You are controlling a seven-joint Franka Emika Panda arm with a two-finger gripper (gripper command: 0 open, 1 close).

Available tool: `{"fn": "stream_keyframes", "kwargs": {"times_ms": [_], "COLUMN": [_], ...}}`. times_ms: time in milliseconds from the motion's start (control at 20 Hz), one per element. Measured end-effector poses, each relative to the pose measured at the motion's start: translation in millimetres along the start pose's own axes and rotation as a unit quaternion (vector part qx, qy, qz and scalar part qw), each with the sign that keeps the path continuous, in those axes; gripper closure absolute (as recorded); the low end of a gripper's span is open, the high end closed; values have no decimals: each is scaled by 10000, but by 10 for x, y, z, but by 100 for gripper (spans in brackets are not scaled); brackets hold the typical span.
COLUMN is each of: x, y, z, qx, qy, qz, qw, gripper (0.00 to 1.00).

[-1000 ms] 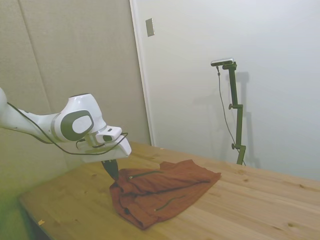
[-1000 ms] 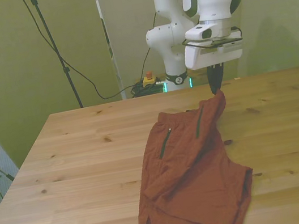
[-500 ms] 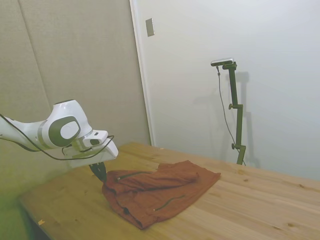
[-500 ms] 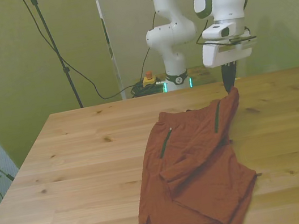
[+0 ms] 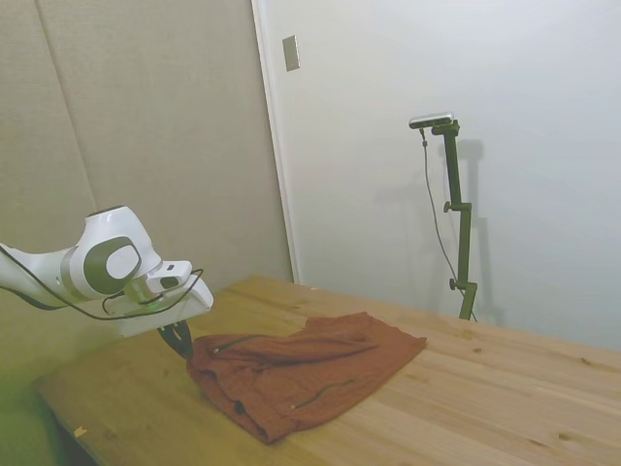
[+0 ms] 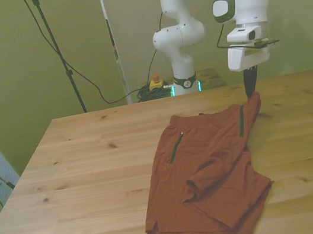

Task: Unfold the shorts

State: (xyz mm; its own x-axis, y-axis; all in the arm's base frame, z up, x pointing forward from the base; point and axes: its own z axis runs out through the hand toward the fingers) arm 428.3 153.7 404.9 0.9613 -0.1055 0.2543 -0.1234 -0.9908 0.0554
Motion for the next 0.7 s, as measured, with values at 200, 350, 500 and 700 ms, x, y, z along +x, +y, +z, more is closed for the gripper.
{"fn": "stream_keyframes", "kwargs": {"times_ms": [200,350,500,700], "x": [-123,-218,-176,332], "y": [-183,-248,-203,246], "z": [0,42,-5,-273], "qx": [38,36,164,383], "qy": [-27,-83,-100,51], "qz": [-167,-228,60,1050], "qw": [9999,9997,9998,9937], "gripper": [0,0,0,0]}}
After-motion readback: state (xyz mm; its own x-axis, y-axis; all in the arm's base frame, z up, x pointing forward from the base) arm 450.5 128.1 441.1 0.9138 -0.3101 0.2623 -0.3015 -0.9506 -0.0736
